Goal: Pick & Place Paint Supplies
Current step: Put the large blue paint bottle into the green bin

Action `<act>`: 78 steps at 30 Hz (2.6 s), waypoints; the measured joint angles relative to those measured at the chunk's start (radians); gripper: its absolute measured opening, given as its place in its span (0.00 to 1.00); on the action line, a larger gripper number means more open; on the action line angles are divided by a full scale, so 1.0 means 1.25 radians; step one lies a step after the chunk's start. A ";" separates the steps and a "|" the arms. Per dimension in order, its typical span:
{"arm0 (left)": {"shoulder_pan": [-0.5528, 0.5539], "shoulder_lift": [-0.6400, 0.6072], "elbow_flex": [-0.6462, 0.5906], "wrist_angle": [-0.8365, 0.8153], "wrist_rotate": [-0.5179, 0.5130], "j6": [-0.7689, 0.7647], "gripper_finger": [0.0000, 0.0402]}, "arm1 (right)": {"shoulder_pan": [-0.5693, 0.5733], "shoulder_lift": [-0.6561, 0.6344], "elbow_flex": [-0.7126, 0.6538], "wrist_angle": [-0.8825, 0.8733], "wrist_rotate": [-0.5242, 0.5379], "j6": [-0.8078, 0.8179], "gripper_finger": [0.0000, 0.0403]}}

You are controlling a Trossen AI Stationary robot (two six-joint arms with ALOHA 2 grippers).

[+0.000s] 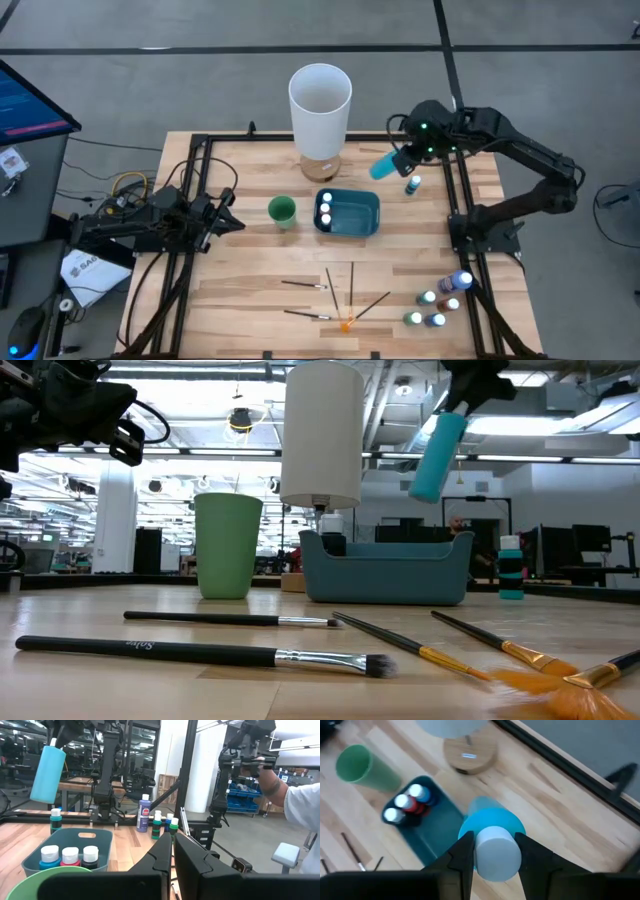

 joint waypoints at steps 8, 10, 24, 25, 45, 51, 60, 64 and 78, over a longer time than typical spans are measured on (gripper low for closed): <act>0.000 0.000 0.000 0.000 0.000 0.000 0.02 | 0.083 0.094 0.005 0.072 0.000 -0.007 0.27; 0.000 0.000 0.000 0.000 0.000 0.000 0.02 | 0.098 0.130 0.023 0.069 -0.002 -0.019 0.27; 0.000 0.000 0.000 0.000 0.000 0.000 0.02 | 0.159 0.399 0.265 -0.058 -0.029 -0.091 0.28; 0.000 0.000 0.000 0.000 0.000 0.000 0.02 | 0.158 0.413 0.276 -0.071 -0.029 -0.092 0.29; 0.000 0.000 0.000 0.000 0.000 0.000 0.02 | 0.161 0.522 0.286 -0.021 -0.052 -0.152 0.28; 0.000 0.000 0.000 0.000 0.000 0.000 0.02 | 0.159 0.521 0.265 0.010 -0.063 -0.168 0.30; 0.000 0.000 0.000 0.000 0.000 0.000 0.02 | 0.144 0.521 0.262 0.017 -0.064 -0.176 0.29; 0.000 0.000 0.000 0.000 0.000 0.000 0.02 | 0.137 0.521 0.262 0.017 -0.066 -0.184 0.30; 0.000 0.000 0.000 0.000 0.000 0.000 0.02 | 0.128 0.519 0.176 0.101 -0.090 -0.194 0.31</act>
